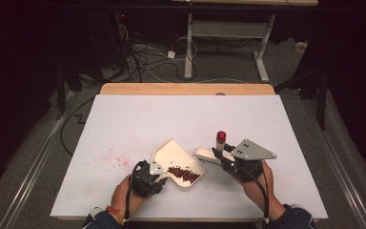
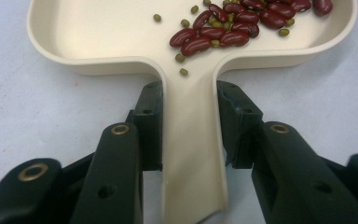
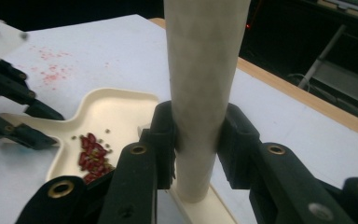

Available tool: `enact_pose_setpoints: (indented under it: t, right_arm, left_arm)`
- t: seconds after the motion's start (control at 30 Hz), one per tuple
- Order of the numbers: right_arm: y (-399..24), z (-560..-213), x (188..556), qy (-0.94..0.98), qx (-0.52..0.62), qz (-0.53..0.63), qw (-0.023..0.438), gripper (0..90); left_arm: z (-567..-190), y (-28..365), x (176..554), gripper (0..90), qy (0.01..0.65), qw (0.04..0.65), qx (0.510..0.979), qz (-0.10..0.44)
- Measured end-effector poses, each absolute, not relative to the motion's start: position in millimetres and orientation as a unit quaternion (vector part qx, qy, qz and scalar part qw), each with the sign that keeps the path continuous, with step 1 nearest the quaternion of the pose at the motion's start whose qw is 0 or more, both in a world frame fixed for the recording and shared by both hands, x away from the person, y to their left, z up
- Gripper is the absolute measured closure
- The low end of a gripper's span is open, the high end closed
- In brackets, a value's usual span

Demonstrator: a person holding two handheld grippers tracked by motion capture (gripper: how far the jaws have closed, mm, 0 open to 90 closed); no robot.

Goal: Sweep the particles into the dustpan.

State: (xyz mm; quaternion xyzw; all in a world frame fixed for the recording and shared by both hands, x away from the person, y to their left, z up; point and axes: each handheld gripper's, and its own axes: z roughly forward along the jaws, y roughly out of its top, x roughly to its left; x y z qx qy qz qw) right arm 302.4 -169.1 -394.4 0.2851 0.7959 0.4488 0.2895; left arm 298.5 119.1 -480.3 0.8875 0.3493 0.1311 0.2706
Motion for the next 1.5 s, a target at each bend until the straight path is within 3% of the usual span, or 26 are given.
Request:
enact_pose_setpoints:
  t: [0.27,0.57,0.87,1.27,1.5]
  right_arm:
    - [-160,-389,293,0.793,0.267,0.488,0.248,70.5]
    - [-182,-374,296,0.776,0.273,0.483,0.301,70.4]
    - [-182,-392,305,0.787,0.282,0.435,0.336,70.4]
    - [-168,-388,292,0.795,0.257,0.486,0.256,70.4]
    - [-182,-377,293,0.778,0.266,0.490,0.288,70.4]
  left_arm:
    - [-481,119,300,62.5,0.349,0.275,0.887,0.130]
    - [-481,126,299,62.6,0.352,0.276,0.886,0.127]
    - [-480,129,297,62.6,0.350,0.274,0.887,0.130]
    - [-482,130,298,62.4,0.353,0.276,0.885,0.127]
    - [-481,131,299,62.4,0.353,0.276,0.885,0.126]
